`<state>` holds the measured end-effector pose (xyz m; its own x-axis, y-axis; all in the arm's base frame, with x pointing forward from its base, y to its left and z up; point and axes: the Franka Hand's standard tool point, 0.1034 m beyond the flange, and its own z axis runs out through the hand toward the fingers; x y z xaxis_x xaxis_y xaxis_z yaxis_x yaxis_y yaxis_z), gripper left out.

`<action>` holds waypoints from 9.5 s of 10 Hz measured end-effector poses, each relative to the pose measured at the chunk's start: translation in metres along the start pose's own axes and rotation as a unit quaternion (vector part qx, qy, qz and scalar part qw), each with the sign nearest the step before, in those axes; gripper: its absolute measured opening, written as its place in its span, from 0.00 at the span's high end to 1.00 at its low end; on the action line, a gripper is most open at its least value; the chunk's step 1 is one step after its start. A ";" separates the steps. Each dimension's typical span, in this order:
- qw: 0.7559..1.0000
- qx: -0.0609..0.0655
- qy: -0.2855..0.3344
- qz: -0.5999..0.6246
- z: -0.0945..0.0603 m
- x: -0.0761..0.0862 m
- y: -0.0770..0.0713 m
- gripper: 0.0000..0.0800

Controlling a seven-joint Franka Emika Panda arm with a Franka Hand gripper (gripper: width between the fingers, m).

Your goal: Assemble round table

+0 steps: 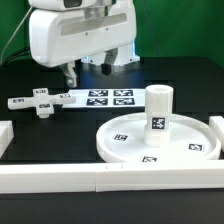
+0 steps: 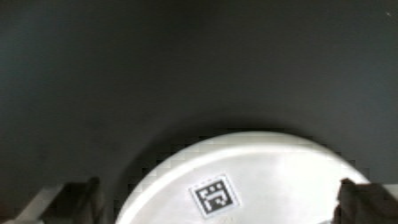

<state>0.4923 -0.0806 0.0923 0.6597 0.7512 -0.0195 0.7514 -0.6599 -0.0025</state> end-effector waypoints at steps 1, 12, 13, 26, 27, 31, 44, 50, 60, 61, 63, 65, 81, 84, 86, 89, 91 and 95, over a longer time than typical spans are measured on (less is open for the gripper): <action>1.000 -0.009 0.001 -0.020 0.006 -0.027 0.005 0.19; 0.995 -0.008 -0.001 -0.095 0.025 -0.098 0.011 0.19; 0.996 -0.007 -0.002 -0.094 0.026 -0.099 0.010 0.19; 0.997 0.017 -0.011 -0.074 0.064 -0.121 -0.009 0.19; 0.997 0.017 -0.011 -0.074 0.065 -0.121 -0.009 0.19; 0.997 0.022 -0.014 -0.073 0.070 -0.122 -0.008 0.19; 0.997 0.015 -0.008 -0.075 0.047 -0.090 -0.003 0.44; 0.998 0.030 -0.013 0.045 -0.021 0.028 -0.015 0.44; 0.991 0.009 0.001 0.134 -0.051 0.134 -0.021 0.44; 0.991 0.007 0.003 0.137 -0.051 0.141 -0.020 0.44; 0.991 0.007 0.003 0.135 -0.044 0.142 -0.023 0.44; 0.991 0.009 0.000 0.135 -0.036 0.138 -0.027 0.44; 0.991 0.007 0.004 0.135 -0.009 0.132 -0.028 0.44; 0.991 0.006 0.004 0.135 -0.009 0.132 -0.028 0.44; 0.991 0.007 0.004 0.135 -0.009 0.132 -0.028 0.44; 0.984 0.005 0.014 0.177 -0.009 0.131 -0.027 0.44; 0.953 0.014 0.036 0.300 -0.009 0.131 -0.027 0.44; 0.864 0.027 0.066 0.499 -0.009 0.135 -0.028 0.44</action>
Offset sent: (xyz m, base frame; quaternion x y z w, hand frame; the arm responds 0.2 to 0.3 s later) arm 0.0000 0.0000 0.0000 0.0000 0.0000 0.0000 1.0000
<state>0.5606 0.0395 0.0984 0.9770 -0.1993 0.0755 -0.1916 -0.9766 -0.0978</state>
